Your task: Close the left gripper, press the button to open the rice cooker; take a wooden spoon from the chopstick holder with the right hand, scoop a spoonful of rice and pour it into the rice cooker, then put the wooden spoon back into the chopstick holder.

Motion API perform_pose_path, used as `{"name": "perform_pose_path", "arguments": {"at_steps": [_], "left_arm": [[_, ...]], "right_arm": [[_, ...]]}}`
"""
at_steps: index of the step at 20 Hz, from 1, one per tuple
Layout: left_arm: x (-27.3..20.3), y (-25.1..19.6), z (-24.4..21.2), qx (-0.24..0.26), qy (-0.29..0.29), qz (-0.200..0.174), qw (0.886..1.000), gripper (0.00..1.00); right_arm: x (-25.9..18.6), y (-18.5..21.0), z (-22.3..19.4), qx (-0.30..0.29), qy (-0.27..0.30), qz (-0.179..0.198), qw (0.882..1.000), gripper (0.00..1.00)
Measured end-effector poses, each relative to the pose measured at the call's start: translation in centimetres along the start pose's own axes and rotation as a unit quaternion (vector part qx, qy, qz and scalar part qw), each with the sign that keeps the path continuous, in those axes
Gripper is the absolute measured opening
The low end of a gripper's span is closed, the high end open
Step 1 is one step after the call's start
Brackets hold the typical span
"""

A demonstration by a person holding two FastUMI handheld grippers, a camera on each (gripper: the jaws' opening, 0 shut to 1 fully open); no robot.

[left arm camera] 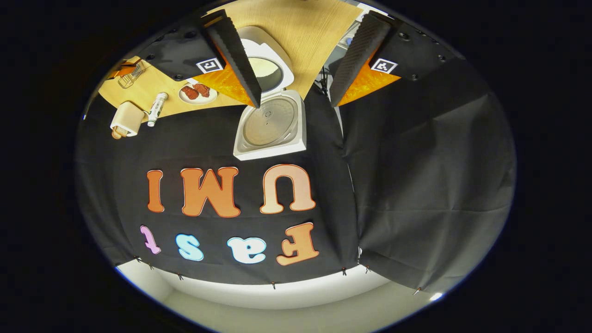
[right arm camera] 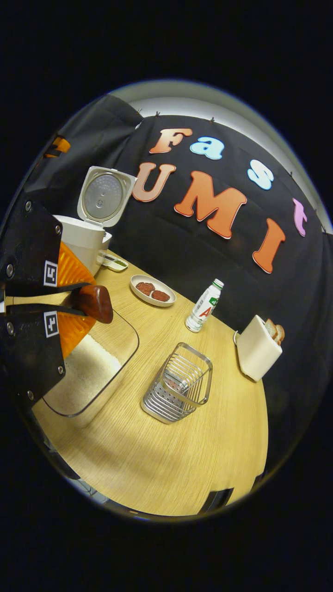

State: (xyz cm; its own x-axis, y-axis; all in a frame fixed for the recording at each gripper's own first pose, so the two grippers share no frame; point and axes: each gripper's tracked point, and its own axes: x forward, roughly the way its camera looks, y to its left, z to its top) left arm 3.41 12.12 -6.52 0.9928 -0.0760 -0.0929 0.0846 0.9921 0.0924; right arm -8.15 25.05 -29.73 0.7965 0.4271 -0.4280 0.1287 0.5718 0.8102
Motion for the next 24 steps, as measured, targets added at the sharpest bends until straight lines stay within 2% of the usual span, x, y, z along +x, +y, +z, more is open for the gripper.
{"name": "perform_pose_path", "arguments": {"at_steps": [14,24], "left_arm": [[1.2,-0.3,-0.1,-0.013,0.004,0.003,1.0,1.0],[2.1,-1.1,-1.2,-0.031,0.013,-0.015,0.999,1.0]], "right_arm": [[-1.2,2.5,4.4,0.046,-0.021,0.017,0.999,0.05],[-1.1,8.1,5.6,0.08,-0.021,0.057,0.995,0.05]]}}
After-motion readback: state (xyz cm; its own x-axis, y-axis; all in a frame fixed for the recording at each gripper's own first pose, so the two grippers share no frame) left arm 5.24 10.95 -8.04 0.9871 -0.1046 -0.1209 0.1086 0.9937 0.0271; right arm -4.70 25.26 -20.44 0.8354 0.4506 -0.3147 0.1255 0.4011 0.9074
